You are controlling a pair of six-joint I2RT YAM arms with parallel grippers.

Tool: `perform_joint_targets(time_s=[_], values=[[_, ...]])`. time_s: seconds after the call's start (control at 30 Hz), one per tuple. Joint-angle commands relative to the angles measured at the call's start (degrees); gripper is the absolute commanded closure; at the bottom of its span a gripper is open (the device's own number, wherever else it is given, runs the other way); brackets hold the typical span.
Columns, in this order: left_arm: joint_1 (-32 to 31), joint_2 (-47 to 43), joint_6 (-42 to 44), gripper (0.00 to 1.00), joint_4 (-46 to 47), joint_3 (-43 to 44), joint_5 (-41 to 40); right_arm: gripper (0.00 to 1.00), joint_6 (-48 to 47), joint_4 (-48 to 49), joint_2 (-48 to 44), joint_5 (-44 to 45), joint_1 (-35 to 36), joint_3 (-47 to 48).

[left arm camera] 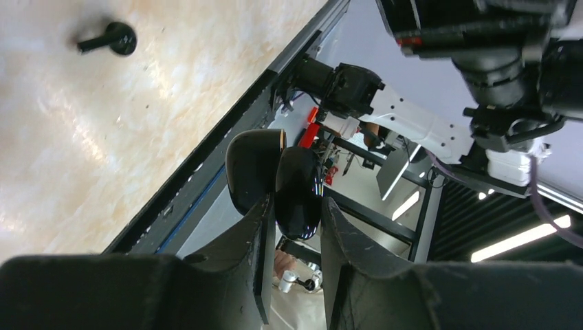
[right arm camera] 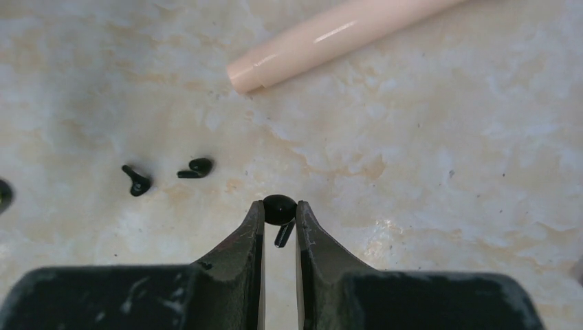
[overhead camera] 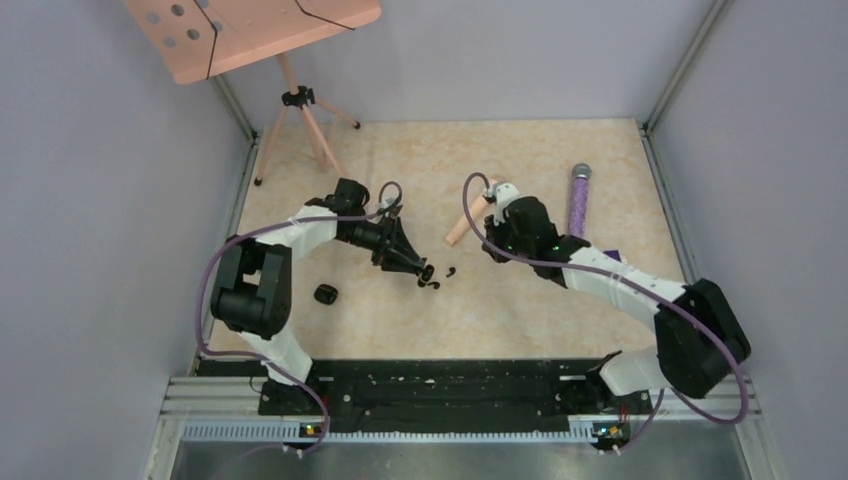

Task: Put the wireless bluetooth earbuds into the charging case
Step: Pick up the right earbud from the center of the board.

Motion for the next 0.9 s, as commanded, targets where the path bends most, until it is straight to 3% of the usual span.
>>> perform_joint_targets(time_s=[0.0, 0.1, 0.17, 0.23, 0.43, 0.63, 0.73, 0.87], values=[[-0.98, 3.45, -1.65, 1.0, 3.01, 5.82, 5.36, 0.94, -0.91, 15.37, -8.97, -4.09, 0.52, -5.22], [-2.73, 5.09, 5.12, 1.0, -1.21, 9.78, 8.78, 0.93, -0.16, 27.15, -17.45, -7.45, 0.52, -12.09], [-4.48, 6.19, 13.75, 1.0, -11.17, 14.5, 8.47, 0.93, 1.02, 34.94, -23.45, -8.03, 0.49, -16.6], [-5.61, 6.52, 17.46, 1.0, -13.55, 16.95, 8.08, 0.92, 1.79, 39.84, -27.06, -8.41, 0.45, -19.02], [-7.12, 6.98, 20.53, 1.0, -9.24, 20.55, 11.74, 0.93, 2.62, 40.88, -30.34, -11.45, 0.5, -18.23], [-8.07, 11.34, 26.05, 1.0, -13.55, 27.05, 15.99, 0.93, 3.1, 45.6, -30.64, -15.45, 0.53, -20.21], [-8.18, 14.61, 33.99, 1.0, -22.18, 31.06, 18.38, 0.94, 2.39, 48.41, -30.36, -17.15, 0.5, -21.82], [-8.41, 22.06, 53.45, 1.0, -43.86, 39.75, 20.08, 0.94, 0.44, 52.91, -29.77, -19.76, 0.57, -24.15]])
